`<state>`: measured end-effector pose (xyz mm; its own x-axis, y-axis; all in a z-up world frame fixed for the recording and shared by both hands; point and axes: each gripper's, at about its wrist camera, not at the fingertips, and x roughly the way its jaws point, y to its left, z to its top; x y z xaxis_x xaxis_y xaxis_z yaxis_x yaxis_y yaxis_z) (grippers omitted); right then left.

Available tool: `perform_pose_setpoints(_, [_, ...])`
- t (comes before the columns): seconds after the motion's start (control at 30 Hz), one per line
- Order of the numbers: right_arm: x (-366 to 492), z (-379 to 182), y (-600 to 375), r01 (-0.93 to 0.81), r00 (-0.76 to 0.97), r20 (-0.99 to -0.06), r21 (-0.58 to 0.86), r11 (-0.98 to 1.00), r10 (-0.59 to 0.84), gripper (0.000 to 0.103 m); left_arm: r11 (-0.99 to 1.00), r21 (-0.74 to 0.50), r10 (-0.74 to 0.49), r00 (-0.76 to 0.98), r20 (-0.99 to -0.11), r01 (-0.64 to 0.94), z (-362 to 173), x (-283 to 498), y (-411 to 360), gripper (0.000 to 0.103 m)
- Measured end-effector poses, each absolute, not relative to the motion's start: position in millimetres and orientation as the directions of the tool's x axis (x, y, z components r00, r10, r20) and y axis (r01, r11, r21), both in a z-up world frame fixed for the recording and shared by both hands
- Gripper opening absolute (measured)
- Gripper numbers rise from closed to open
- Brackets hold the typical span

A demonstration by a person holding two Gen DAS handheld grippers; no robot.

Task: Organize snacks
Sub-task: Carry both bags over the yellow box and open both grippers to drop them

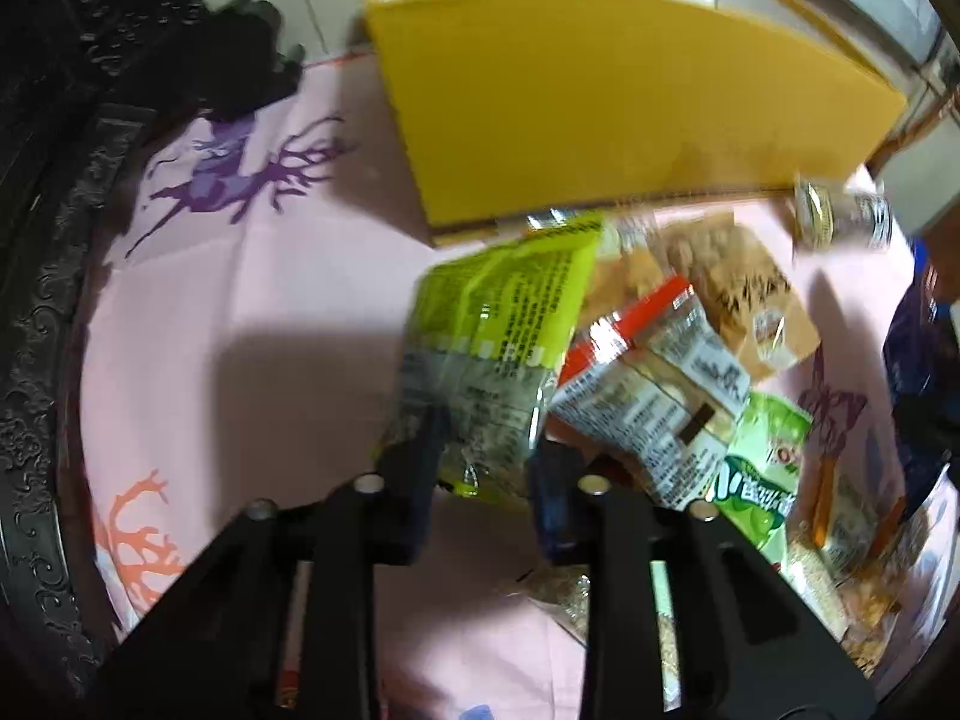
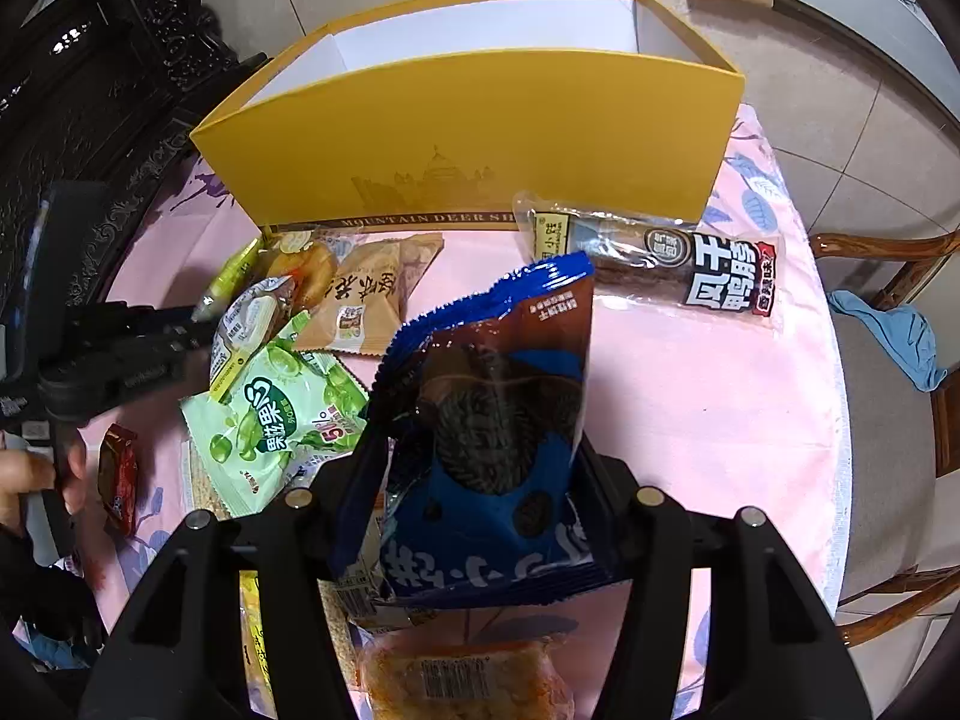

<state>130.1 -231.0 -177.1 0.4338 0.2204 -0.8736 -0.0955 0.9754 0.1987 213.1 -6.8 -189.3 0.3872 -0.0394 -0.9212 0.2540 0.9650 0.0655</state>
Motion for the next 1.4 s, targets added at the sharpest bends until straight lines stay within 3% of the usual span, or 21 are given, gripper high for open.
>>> perform_pose_setpoints(0.17, [129.5,-170.0,-228.4,-0.106,0.451,-0.863,0.201,0.974,0.227,0.059,0.978,0.013,-0.079,0.428,-0.900,0.208,-167.3,209.0,11.6,0.015])
perform_pose_setpoints(0.47, [128.8,-164.4,-221.3,-0.130,0.457,-0.861,0.185,0.974,0.225,0.059,0.978,-0.014,-0.100,0.407,-0.908,0.209,-173.3,204.0,10.2,0.015])
perform_pose_setpoints(0.6, [126.8,-163.6,-220.2,-0.130,0.457,-0.860,0.190,0.973,0.228,0.059,0.970,0.031,-0.074,0.414,-0.907,0.241,-174.1,215.8,0.6,0.018])
perform_pose_setpoints(0.63, [126.3,-163.2,-220.9,-0.128,0.459,-0.858,0.191,0.973,0.229,0.059,0.968,0.041,-0.068,0.414,-0.908,0.248,-175.1,219.2,-1.2,0.023])
perform_pose_setpoints(0.73, [126.5,-162.7,-222.7,-0.123,0.460,-0.858,0.193,0.974,0.228,0.059,0.960,0.065,-0.061,0.431,-0.900,0.271,-177.6,229.4,-7.0,0.065])
perform_pose_setpoints(0.77, [126.8,-163.0,-223.6,-0.121,0.458,-0.859,0.192,0.974,0.226,0.059,0.957,0.073,-0.059,0.437,-0.898,0.280,-178.7,233.7,-8.6,0.065])
perform_pose_setpoints(0.8, [127.3,-163.2,-223.9,-0.120,0.457,-0.861,0.190,0.974,0.224,0.059,0.955,0.075,-0.059,0.434,-0.899,0.286,-180.3,238.4,-10.4,0.064])
perform_pose_setpoints(0.83, [128.1,-163.3,-224.2,-0.118,0.455,-0.862,0.189,0.975,0.222,0.059,0.955,0.067,-0.066,0.428,-0.901,0.288,-181.7,242.6,-11.0,0.052])
perform_pose_setpoints(0.87, [128.9,-163.0,-224.2,-0.119,0.455,-0.863,0.187,0.975,0.221,0.059,0.954,0.051,-0.077,0.404,-0.912,0.296,-186.1,249.3,-12.7,0.027])
perform_pose_setpoints(1.0, [132.3,-158.4,-223.7,-0.120,0.462,-0.860,0.185,0.975,0.219,0.059,0.942,0.098,-0.042,0.399,-0.916,0.322,-190.2,250.2,-16.6,0.021])
perform_pose_setpoints(1.4, [130.2,-124.7,-211.4,-0.161,0.527,-0.811,0.200,0.966,0.255,0.059,0.982,-0.090,-0.164,0.504,-0.848,0.168,-109.1,189.6,12.5,0.017])
